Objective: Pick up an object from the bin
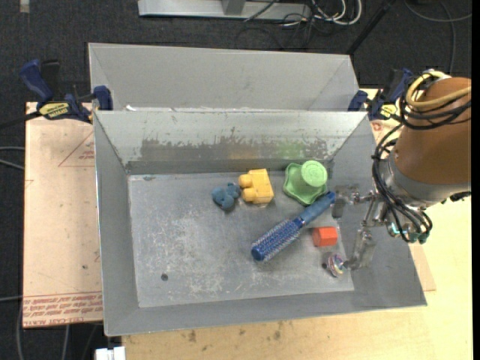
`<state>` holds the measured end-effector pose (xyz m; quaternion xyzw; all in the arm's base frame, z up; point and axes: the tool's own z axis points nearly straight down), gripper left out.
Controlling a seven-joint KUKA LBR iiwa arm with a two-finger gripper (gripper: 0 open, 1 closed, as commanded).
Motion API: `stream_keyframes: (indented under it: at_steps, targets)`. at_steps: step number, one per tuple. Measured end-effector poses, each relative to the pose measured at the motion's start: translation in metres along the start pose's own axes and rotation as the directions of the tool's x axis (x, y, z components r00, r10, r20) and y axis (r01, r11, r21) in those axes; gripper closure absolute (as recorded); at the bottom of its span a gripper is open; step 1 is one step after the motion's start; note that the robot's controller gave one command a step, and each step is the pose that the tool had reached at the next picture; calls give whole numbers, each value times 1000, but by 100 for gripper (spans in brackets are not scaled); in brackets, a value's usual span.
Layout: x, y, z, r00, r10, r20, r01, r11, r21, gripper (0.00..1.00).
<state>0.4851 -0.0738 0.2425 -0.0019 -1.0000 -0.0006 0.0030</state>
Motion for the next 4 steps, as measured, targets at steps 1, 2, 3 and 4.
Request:
stream_keyframes:
  at_steps: [1,2,3,4]
  targets:
    - [-23,49,107,999,-39,0,39,999,-1,0]
    - [-57,65,175,994,-111,8,111,994,0,0]
    - [-56,65,173,994,-113,5,113,994,0,100]
    - [-70,65,42,994,-112,16,112,994,3,100]
